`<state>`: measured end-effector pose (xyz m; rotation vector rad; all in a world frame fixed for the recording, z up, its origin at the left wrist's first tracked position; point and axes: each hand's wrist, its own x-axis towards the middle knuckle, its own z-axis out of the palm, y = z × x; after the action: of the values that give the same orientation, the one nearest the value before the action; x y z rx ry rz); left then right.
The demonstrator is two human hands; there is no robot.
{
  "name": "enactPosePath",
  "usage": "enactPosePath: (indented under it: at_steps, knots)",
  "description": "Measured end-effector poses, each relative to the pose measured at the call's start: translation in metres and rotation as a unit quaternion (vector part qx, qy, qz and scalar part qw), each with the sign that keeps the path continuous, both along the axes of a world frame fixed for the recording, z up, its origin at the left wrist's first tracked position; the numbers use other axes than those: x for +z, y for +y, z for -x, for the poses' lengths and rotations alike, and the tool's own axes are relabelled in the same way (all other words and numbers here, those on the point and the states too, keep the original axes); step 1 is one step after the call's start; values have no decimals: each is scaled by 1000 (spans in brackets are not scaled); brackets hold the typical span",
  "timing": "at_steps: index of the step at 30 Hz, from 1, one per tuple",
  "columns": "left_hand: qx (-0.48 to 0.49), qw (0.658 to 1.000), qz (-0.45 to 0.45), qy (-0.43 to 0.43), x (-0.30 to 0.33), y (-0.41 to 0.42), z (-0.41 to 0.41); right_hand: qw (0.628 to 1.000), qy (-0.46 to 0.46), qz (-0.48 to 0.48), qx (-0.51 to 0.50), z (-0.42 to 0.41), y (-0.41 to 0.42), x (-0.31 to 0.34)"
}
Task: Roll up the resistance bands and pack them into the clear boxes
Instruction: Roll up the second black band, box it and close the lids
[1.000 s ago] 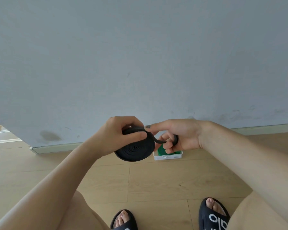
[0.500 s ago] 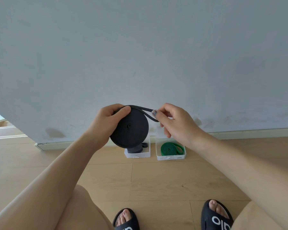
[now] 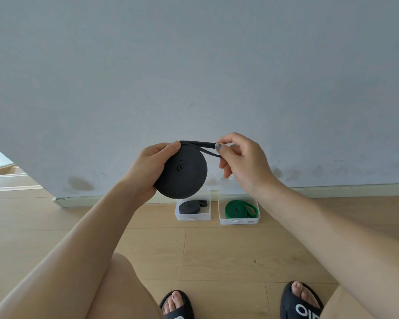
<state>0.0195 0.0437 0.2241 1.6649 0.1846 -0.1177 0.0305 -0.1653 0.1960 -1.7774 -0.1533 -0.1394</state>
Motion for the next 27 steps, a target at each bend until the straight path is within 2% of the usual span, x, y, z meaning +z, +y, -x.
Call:
enactPosePath:
  at_steps: [6,11,14,17,27]
  knots:
    - [5,1000,-4,1,-1,-1,0,997,-50,64,-4,14,3,-3]
    - [22,1000,-12,-13,-1,-12,-1,999,-9,-9,-36,37,21,-7]
    - [17,999,-20,-33,2,-14,-1,997,-17,-15,-68,31,14,2]
    - [16,999,-22,-40,2,-16,-1,998,-16,-8,-55,36,12,1]
    - [38,998,-47,-17,-10,-53,-13,992,16,-67,-109,48,15,-10]
